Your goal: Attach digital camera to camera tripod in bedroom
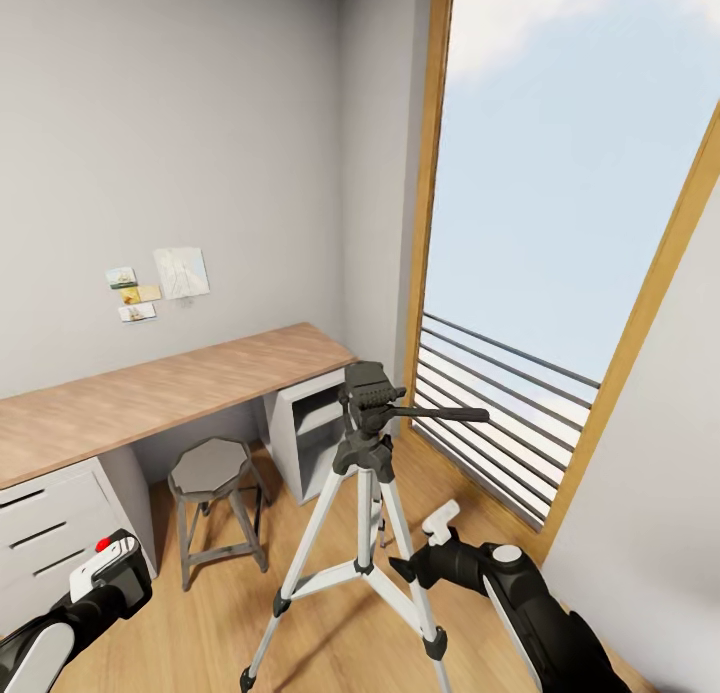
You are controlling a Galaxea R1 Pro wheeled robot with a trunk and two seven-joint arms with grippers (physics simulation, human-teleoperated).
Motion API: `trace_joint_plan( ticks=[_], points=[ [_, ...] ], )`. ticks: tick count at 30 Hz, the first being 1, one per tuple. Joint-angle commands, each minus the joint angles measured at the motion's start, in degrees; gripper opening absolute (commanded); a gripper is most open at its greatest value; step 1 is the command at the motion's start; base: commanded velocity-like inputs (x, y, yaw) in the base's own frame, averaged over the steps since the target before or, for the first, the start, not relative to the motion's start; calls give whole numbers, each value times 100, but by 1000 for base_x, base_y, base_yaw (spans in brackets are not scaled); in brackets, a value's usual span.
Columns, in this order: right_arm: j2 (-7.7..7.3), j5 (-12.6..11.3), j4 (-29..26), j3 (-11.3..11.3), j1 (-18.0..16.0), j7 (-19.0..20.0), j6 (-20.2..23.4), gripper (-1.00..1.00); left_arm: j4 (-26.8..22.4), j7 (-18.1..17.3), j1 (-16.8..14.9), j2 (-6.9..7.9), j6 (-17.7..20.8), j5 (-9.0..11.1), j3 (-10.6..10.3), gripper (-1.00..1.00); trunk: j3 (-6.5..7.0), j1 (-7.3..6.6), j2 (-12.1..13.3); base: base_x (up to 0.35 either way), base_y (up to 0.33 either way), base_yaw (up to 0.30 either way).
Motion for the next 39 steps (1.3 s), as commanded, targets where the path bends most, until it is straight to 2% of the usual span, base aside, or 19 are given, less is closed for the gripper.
trace_joint_plan(
  ticks=[1, 15, 22, 35, 39],
  points=[
    [-3, 61, -10, 4, -5, 34, 13, 100, -10, 49, -5, 1, 24, 38, 0, -100, -14, 4, -14, 0, 0, 0],
    [-7, 130, -2, 15, -5, 45, -35, 100, -10, 45, -5, 1, 24, 39, 0, -100, -14, 4, -14, 0, 0, 0],
    [-9, 134, -1, 27, 0, 64, -280, 100, -10, 42, -5, 1, 24, 39, 0, -100, -14, 4, -14, 0, 0, 0],
    [-10, 163, -1, 47, 6, 75, -382, 100, -10, 42, -5, 1, 24, 39, 1, -100, -14, 4, -14, 0, 0, 0],
    [-10, 270, -1, 152, 10, 75, -440, 100, -10, 42, -5, 1, 24, 39, 0, -100, -14, 4, -14, 0, 0, 0]
  ],
)
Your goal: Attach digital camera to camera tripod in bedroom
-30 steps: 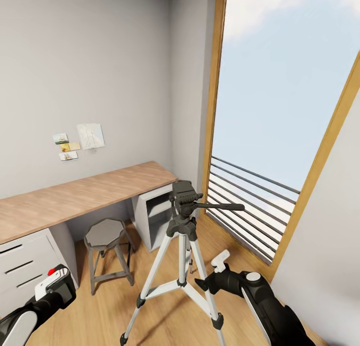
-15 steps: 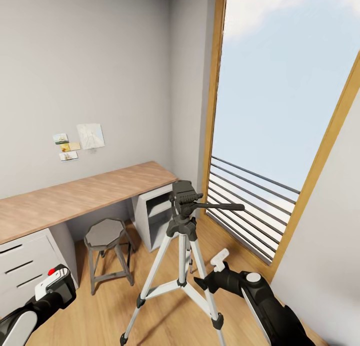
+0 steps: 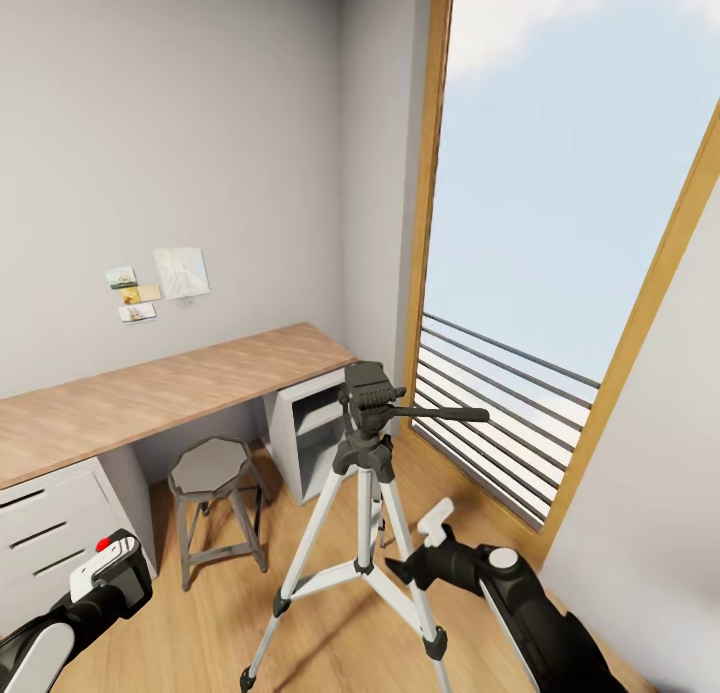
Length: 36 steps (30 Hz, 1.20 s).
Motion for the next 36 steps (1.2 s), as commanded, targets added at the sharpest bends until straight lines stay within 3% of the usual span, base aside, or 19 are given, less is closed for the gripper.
trace_joint_plan(
  ticks=[1, 12, 36],
  points=[
    [-5, 87, -10, 62, -5, 26, -18, 100, -10, 49, -5, 1, 24, 38, 0, -100, -14, 4, -14, 0, 0, 0],
    [-5, 236, -10, 372, -3, 16, -338, 100, -10, 49, -5, 1, 24, 38, -1, -100, -14, 4, -14, 0, 0, 0],
    [-3, 245, -9, 359, -3, 8, -373, 100, -39, 31, -5, 5, 71, 40, 13, -100, -14, 4, -14, 0, 0, 0]
  ],
)
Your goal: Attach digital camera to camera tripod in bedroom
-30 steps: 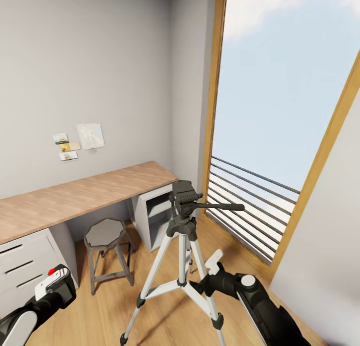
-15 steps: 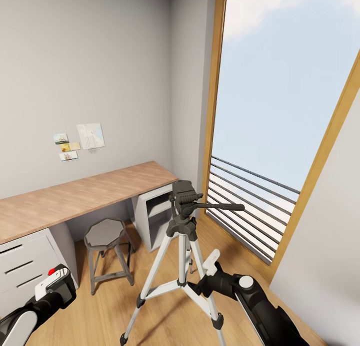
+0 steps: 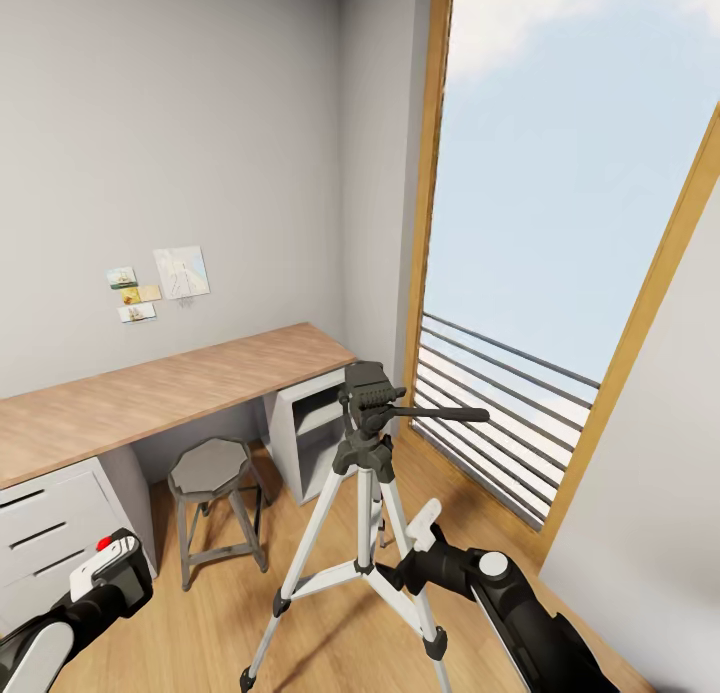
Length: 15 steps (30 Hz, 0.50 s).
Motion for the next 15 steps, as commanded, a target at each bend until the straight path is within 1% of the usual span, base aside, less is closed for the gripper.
trace_joint_plan(
  ticks=[1, 5, 6, 7, 8, 10, 12, 13, 14, 15],
  points=[
    [-3, 46, -10, 3, -5, 20, 20, 100, -32, 44, -5, 4, 29, 38, -1, -100, -14, 4, -14, 0, 0, 0],
    [-3, 46, -7, 0, -5, 15, 21, 100, -198, 6, -19, 32, 50, 39, -37, -100, -14, 4, -14, 0, 0, 0],
    [-3, 45, -6, 0, -5, 13, 17, 100, -354, -94, -46, 75, 58, 11, -151, -100, -14, 4, -14, 0, 0, 0],
    [-3, 45, -6, 0, -5, 13, 17, 100, -354, -94, -46, 75, 58, 11, -151, -100, -14, 4, -14, 0, 0, 0],
    [-3, 45, -5, 4, -5, 13, 15, 100, -444, -178, -70, 119, 60, -40, -239, -100, -14, 4, -14, 0, 0, 0],
    [-3, 45, -5, 8, -5, 12, 8, 100, -650, -401, -132, 257, 63, -241, -442, -100, -14, 4, -14, 0, 0, 0],
    [-3, 45, -5, 5, -5, 11, 4, 100, -838, -655, -195, 400, 67, -511, -611, -100, -14, 4, -14, 0, 0, 0],
    [-3, 45, -4, 3, -5, 11, 2, 100, -911, -781, -230, 453, 72, -635, -672, -100, -14, 4, -14, 0, 0, 0],
    [-3, 45, -4, 3, -5, 11, 2, 100, -911, -781, -230, 453, 72, -635, -672, -100, -14, 4, -14, 0, 0, 0],
    [-3, 45, -4, 3, -5, 10, 1, 100, -969, -901, -273, 496, 73, -747, -722, -100, -14, 4, -14, 0, 0, 0]
  ],
)
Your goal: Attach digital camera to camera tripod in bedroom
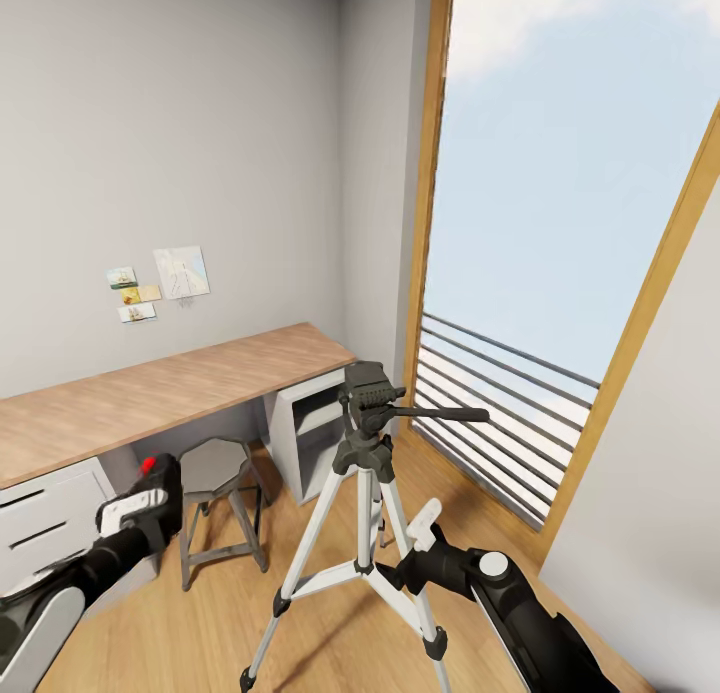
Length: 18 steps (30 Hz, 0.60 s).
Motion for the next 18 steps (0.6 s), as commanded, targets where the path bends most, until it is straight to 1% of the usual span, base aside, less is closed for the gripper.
trace_joint_plan(
  ticks=[1, 3, 4, 6, 9, 10, 12, 14, 15, 16, 18],
  points=[
    [-3, 46, -11, 5, -5, 23, 19, 100, -57, -64, -52, 38, 38, -81, -44, -100, -15, 4, -14, 0, 0, 0],
    [-3, 46, -11, 6, -5, 22, 17, 100, -123, -256, -134, 101, 46, -218, -111, -100, -15, 4, -14, 0, 0, 0],
    [-3, 46, -11, 6, -5, 22, 17, 100, -123, -256, -134, 101, 46, -218, -111, -100, -15, 4, -14, 0, 0, 0],
    [-3, 46, -11, 1, -5, 22, 13, 100, -164, -392, -193, 128, 51, -308, -155, -100, -15, 4, -14, 0, 0, 0],
    [-3, 41, -11, -14, -5, 20, 10, 100, -203, -516, -274, 149, 53, -389, -196, -100, -15, 4, -14, 0, 0, 0],
    [-3, 41, -11, -19, -5, 19, 7, -100, -212, -542, -314, 156, 55, -407, -214, -100, -15, 4, -14, 0, 0, 0],
    [-3, 39, -11, -26, -5, 20, 4, -100, -224, -585, -423, 175, 60, -432, -281, -100, -15, 4, -14, 0, 0, 0],
    [-3, 38, -11, -30, -5, 19, -2, -100, -232, -621, -563, 197, 66, -448, -405, -100, -15, 4, -14, 0, 0, 0],
    [-3, 38, -11, -31, -5, 20, -4, -100, -236, -647, -642, 206, 72, -454, -485, -100, -15, 4, -14, 0, 0, 0],
    [-3, 38, -11, -32, -5, 21, -3, -100, -240, -753, -830, 218, 89, -462, -662, -100, -15, 4, -14, 0, 0, 0],
    [-3, 37, -11, -32, -5, 21, 0, -100, -244, -922, -1084, 229, 107, -469, -830, -100, -15, 4, -14, 0, 0, 0]
  ],
)
